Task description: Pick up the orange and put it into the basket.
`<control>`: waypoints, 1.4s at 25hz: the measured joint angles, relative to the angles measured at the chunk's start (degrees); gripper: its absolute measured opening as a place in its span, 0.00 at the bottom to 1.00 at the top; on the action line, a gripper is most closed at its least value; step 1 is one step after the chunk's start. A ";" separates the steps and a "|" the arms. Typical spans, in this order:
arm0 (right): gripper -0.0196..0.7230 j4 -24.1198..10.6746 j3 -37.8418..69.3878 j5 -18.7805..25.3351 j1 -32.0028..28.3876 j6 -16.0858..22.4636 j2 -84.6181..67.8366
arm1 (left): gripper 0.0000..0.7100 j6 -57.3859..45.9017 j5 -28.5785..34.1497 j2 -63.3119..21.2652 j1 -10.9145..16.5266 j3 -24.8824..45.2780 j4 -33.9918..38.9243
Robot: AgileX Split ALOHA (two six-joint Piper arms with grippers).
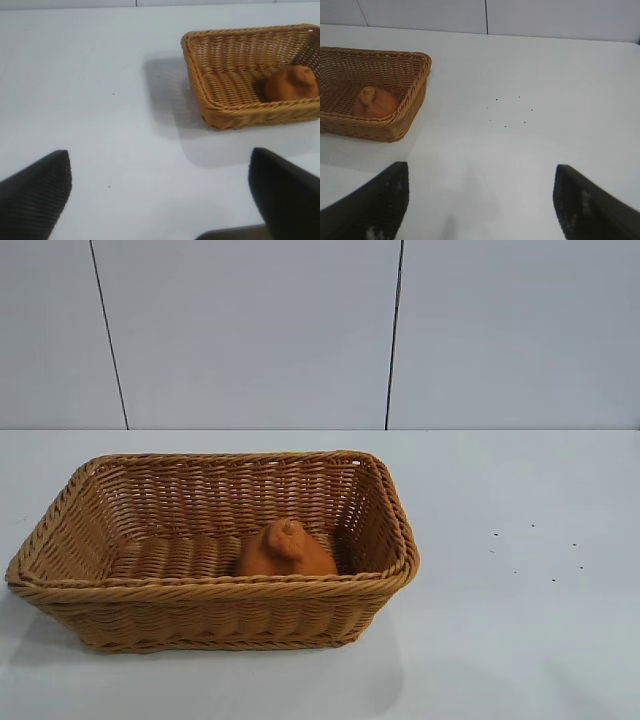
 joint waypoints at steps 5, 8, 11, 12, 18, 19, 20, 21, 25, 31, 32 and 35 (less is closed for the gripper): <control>0.76 0.00 0.00 0.00 -0.05 0.00 0.00 | 0.97 0.00 0.00 0.00 0.00 0.00 0.00; 0.76 0.13 0.00 -0.06 -2.20 -0.04 0.00 | 0.97 0.00 0.00 0.00 0.00 0.00 0.00; 0.76 0.13 0.00 -0.06 -5.47 -0.04 0.00 | 0.97 0.00 0.00 0.00 0.00 0.00 0.00; 0.76 0.13 0.00 -0.06 -6.86 -0.04 0.00 | 0.97 0.00 0.00 0.00 0.00 0.00 0.00; 0.76 0.13 0.00 -0.06 -12.68 -0.04 0.00 | 0.97 0.00 0.00 0.00 0.12 0.00 0.00; 0.76 0.13 0.00 -0.06 -12.68 -0.04 0.00 | 0.97 0.00 0.00 0.00 0.18 0.00 0.00; 0.76 0.13 0.00 -0.06 -12.68 -0.04 0.00 | 0.97 0.00 0.00 0.00 0.18 0.00 0.00; 0.76 0.13 0.00 -0.06 -12.81 -0.04 0.00 | 0.97 0.00 0.00 0.00 0.18 0.00 0.00; 0.76 0.20 0.00 -0.06 -13.46 -0.04 0.00 | 0.97 0.00 0.00 0.00 0.18 0.00 0.00; 0.76 0.20 0.00 -0.06 -13.78 -0.04 0.00 | 0.97 0.00 0.00 0.00 0.18 0.00 0.00; 0.76 0.05 0.00 -0.06 -13.81 -0.04 0.00 | 0.97 0.00 0.00 0.00 0.18 0.00 0.00; 0.76 -0.90 0.00 -0.06 -13.81 -0.04 0.00 | 0.97 0.00 0.00 0.00 0.18 0.00 0.00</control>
